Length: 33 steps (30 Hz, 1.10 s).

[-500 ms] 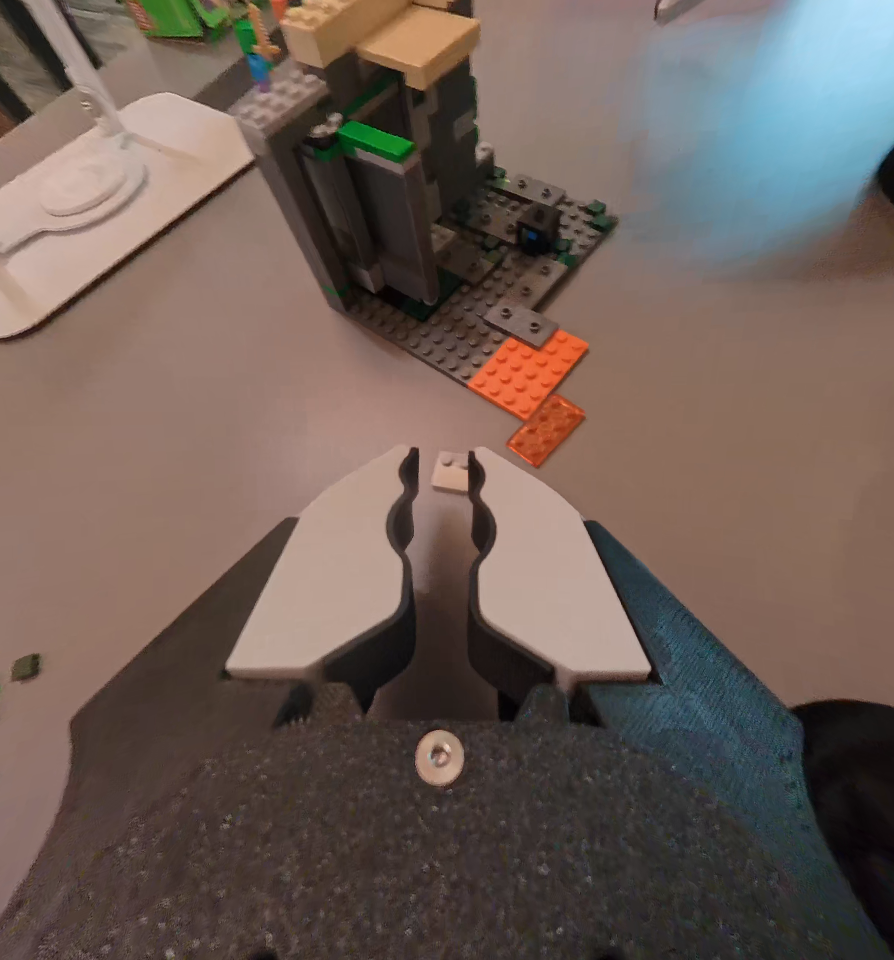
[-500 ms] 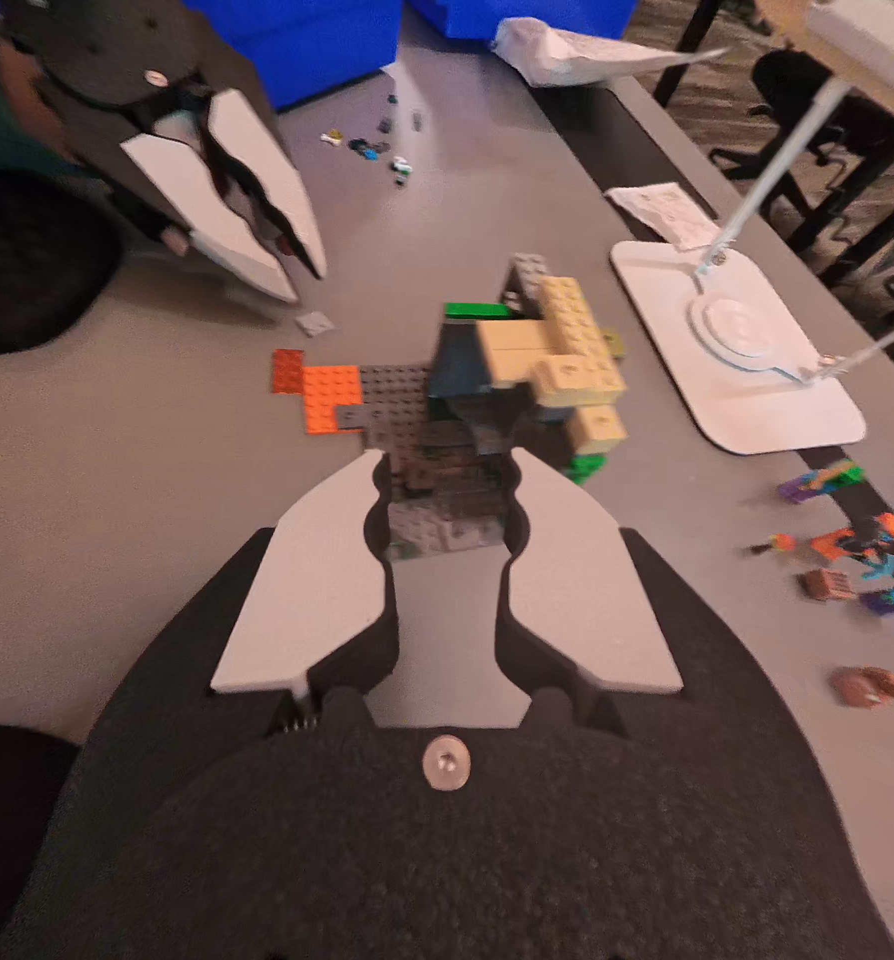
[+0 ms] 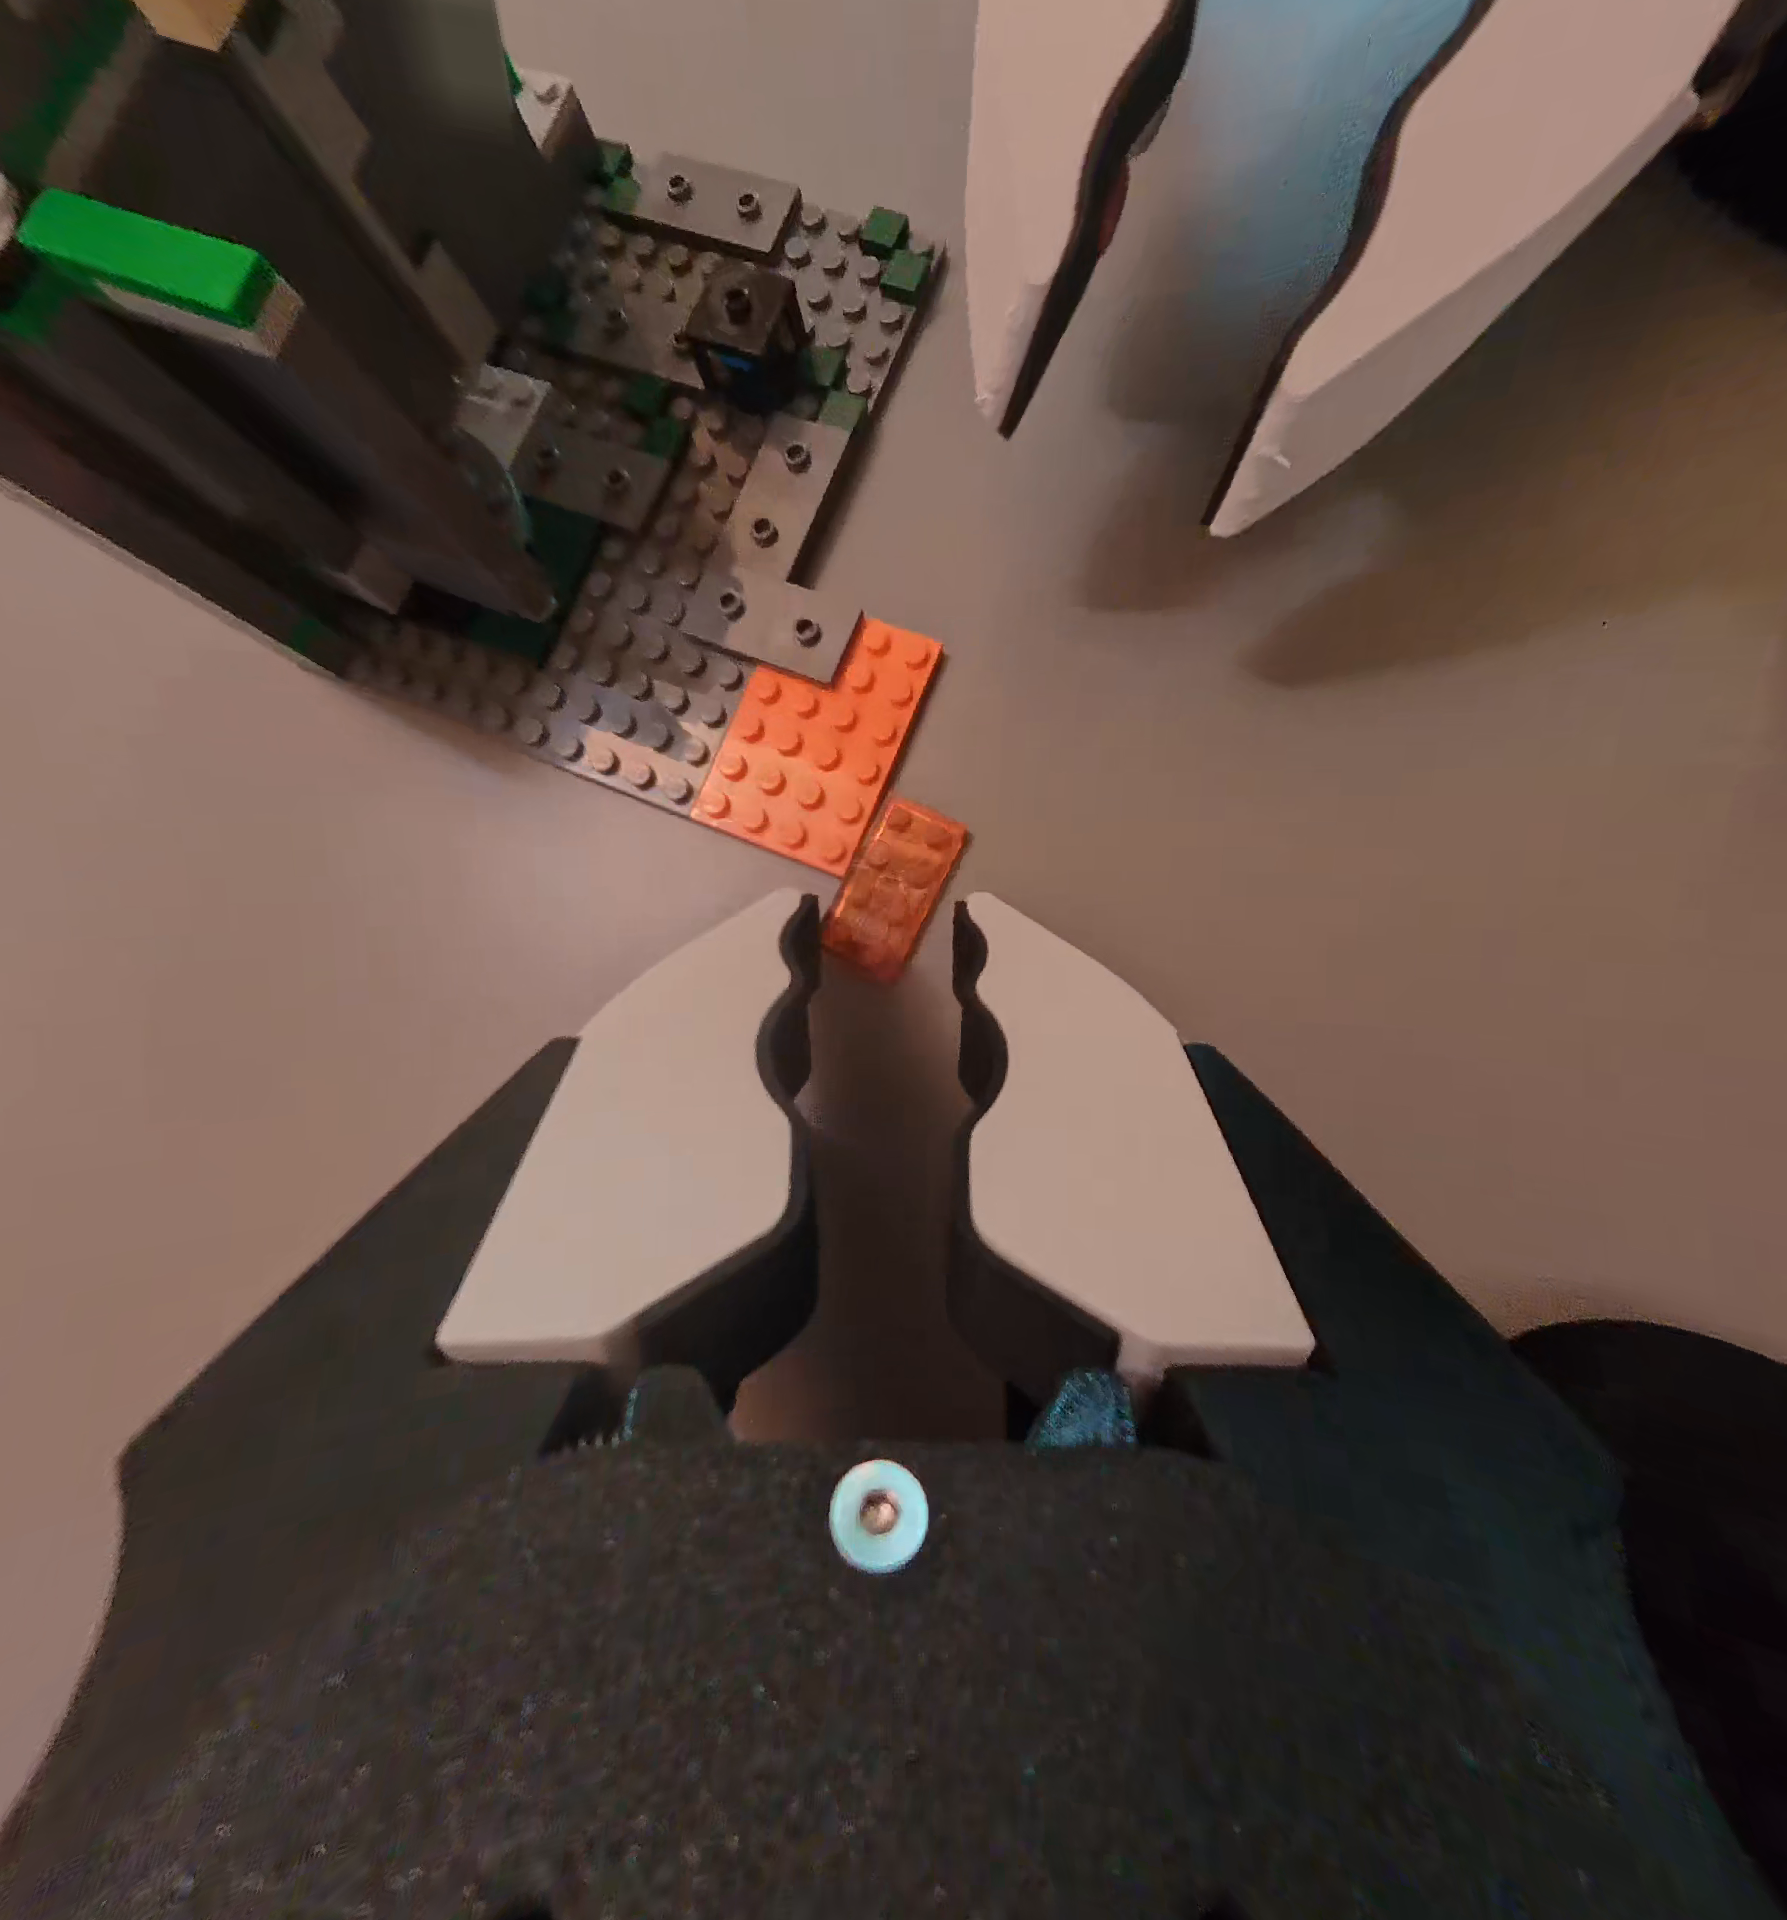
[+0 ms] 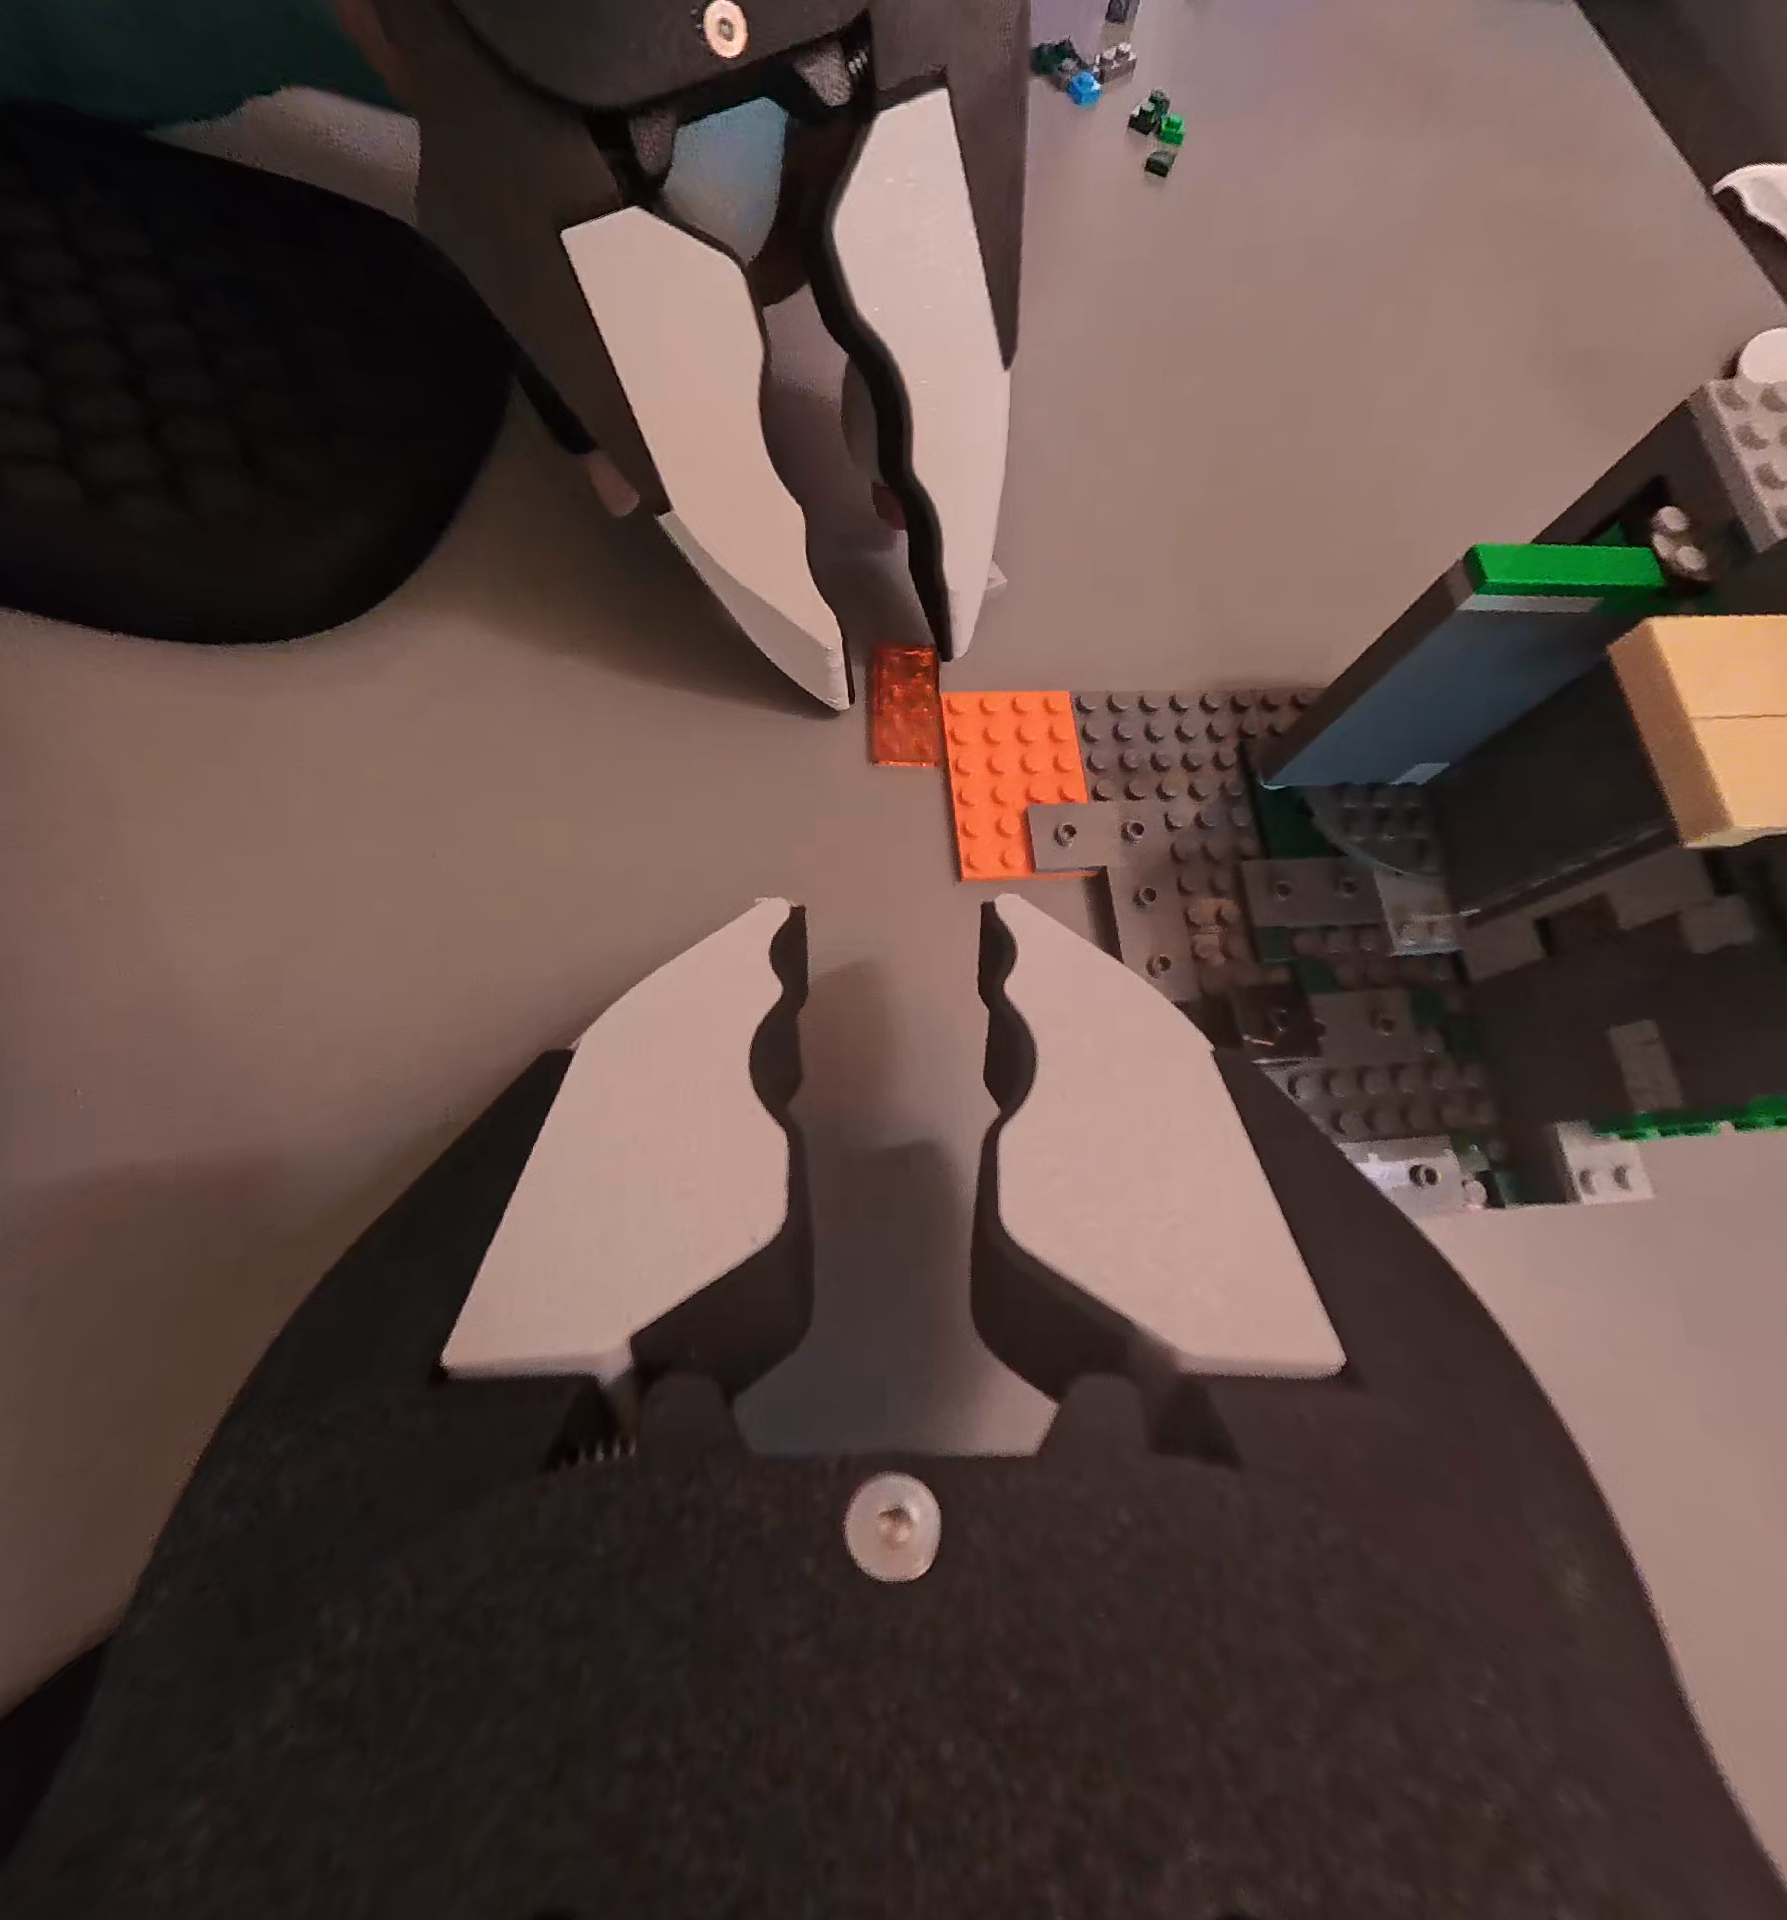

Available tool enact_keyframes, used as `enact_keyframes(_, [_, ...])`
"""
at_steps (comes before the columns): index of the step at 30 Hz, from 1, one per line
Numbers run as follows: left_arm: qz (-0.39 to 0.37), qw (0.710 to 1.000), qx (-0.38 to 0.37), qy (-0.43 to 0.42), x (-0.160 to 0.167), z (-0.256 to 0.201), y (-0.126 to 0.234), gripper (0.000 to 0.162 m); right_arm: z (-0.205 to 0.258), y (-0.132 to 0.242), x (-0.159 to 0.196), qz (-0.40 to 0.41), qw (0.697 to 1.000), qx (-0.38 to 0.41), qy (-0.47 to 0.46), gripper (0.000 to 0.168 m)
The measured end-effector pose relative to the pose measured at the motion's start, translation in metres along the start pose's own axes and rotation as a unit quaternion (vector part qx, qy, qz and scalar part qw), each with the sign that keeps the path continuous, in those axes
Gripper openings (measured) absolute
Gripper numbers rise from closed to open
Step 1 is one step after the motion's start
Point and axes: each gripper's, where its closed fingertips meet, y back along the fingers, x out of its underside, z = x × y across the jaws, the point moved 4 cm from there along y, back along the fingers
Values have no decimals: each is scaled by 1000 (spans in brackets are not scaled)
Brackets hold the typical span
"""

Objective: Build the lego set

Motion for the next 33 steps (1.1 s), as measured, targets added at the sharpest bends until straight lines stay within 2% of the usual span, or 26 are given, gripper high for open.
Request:
enact_keyframes(1, [6,1000,8,6,0,1,0,23,0,0,1,-2,1000,1,-1,31])
enact_keyframes(4, [23,999,39,28,-1,-1,-1,17,1,1,3,-7,1000,0,-2,30])
enact_keyframes(10, [35,999,15,22,0,-5,1,16,2,0,0,-17,1000,3,-6,30])
enact_keyframes(17, [-16,1000,-18,11,-14,-18,10,16,8,-10,-6,-17,1000,6,-21,32])
enact_keyframes(21, [-47,998,-38,-10,-26,-25,17,16,11,-9,-13,-44,995,-37,-83,34])
enact_keyframes(26, [-82,994,-60,-31,-34,-30,23,16,14,0,-23,-76,988,-68,-117,34])
enact_keyframes(28, [-88,994,-59,-35,-35,-33,24,16,15,0,-26,-83,983,-86,-141,31])
enact_keyframes(33, [-99,993,-52,-35,-34,-40,24,16,18,0,-31,-97,973,-120,-169,8])
